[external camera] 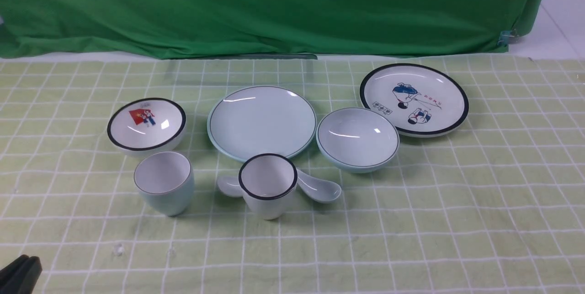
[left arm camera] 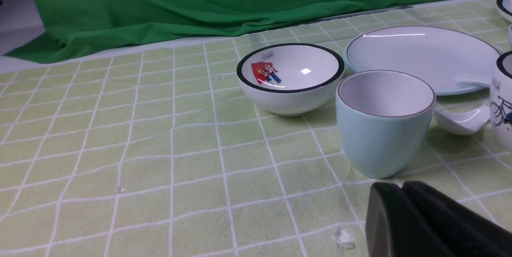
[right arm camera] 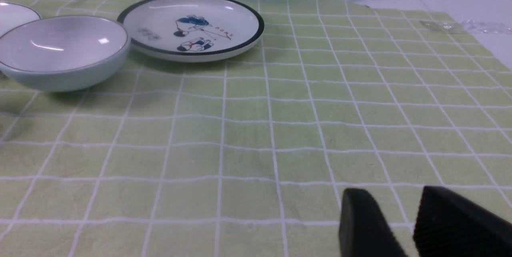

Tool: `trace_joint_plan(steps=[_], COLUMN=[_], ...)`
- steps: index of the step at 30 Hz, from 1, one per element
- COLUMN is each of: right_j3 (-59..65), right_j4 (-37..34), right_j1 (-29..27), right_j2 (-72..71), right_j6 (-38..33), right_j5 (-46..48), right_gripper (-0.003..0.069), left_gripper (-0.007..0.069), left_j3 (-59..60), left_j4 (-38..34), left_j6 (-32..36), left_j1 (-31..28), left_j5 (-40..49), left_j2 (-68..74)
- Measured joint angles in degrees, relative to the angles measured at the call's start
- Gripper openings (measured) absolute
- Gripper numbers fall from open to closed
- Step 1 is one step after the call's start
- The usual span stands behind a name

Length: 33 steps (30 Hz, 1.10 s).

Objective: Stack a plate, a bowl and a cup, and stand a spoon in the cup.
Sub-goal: Use the right arm to grab a blue rice bowl

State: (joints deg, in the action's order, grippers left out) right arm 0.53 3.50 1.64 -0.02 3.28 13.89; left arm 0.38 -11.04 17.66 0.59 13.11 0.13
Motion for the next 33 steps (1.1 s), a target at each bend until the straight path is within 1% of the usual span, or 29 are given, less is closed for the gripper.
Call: trace_joint_plan(steps=[3,9,10,12,14,15,16,17,20,22,23,25,26,27,29,30,31,32,33], right_j3=[0.0,0.0,0.0,0.0,0.0,0.0,0.0,0.0,0.0,-0.05,-0.05,-0.05,-0.05,-0.26,-2.56,-4.14,-5.9,-8.79,-9.74], right_j4=[0.0,0.0,0.0,0.0,0.0,0.0,0.05,0.05,0.05,0.05,0.05,0.05,0.05,0.05,0.1,0.1,0.1,0.1,0.1], right_j1=[0.0,0.0,0.0,0.0,0.0,0.0,0.0,0.0,0.0,0.0,0.0,0.0,0.0,0.0,0.0,0.0,0.0,0.0,0.0], right_j2=[0.0,0.0,0.0,0.0,0.0,0.0,0.0,0.0,0.0,0.0,0.0,0.0,0.0,0.28,2.44,4.25,5.59,9.14,9.71], right_j6=[0.0,-0.05,-0.05,-0.05,-0.05,0.0,0.79,2.39,7.53,9.48,10.47,11.95,12.27,12.34,12.08,11.59,11.05,8.58,8.14], right_j5=[0.0,-2.55,-6.35,-9.54,-20.78,-21.75,-30.48,-35.28,-47.0,-50.31,-51.07,-51.93,-51.93,-51.79,-49.99,-48.91,-47.8,-46.19,-45.64], right_gripper=[0.0242,0.0242,0.0242,0.0242,0.0242,0.0242,0.0242,0.0242,0.0242,0.0241,0.0241,0.0239,0.0238,0.0234,0.0205,0.0183,0.0155,0.0104,0.0086], left_gripper=[-0.0029,-0.0029,-0.0029,-0.0029,-0.0029,-0.0029,-0.0029,-0.0029,-0.0029,-0.0029,-0.0029,-0.0029,-0.0029,-0.0029,-0.0029,-0.0029,-0.0029,-0.0029,-0.0029], left_j3=[0.0,0.0,0.0,0.0,0.0,0.0,0.0,0.0,0.0,0.0,0.0,0.0,0.0,-0.32,-3.56,-5.8,-7.74,-12.71,-13.43], left_j4=[0.31,0.56,0.56,0.56,0.76,0.78,1.26,2.2,5.48,6.64,7.07,7.38,7.32,7.15,7.16,7.37,7.62,8.14,8.15], left_j6=[0.0,0.0,0.0,0.0,0.0,0.0,0.0,0.05,0.13,-1.04,-3.21,-9.63,-11.53,-14.94,-19.05,-19.88,-20.43,-20.66,-20.71], left_j1=[0.0,0.0,0.0,0.0,0.0,0.0,0.0,0.0,0.0,0.0,0.0,0.0,0.0,0.0,0.0,0.0,0.0,0.0,0.0], left_j5=[-0.17,-6.18,-9.75,-12.1,-19.82,-19.82,-25.22,-28.26,-36.07,-40.91,-43.71,-48.76,-50.03,-51.2,-48.26,-46.27,-44.14,-40.94,-39.94], left_j2=[0.0,0.0,0.0,0.0,0.0,0.0,0.0,0.0,0.0,0.0,0.0,0.0,0.0,-0.04,0.85,1.94,3.05,6.48,7.06])
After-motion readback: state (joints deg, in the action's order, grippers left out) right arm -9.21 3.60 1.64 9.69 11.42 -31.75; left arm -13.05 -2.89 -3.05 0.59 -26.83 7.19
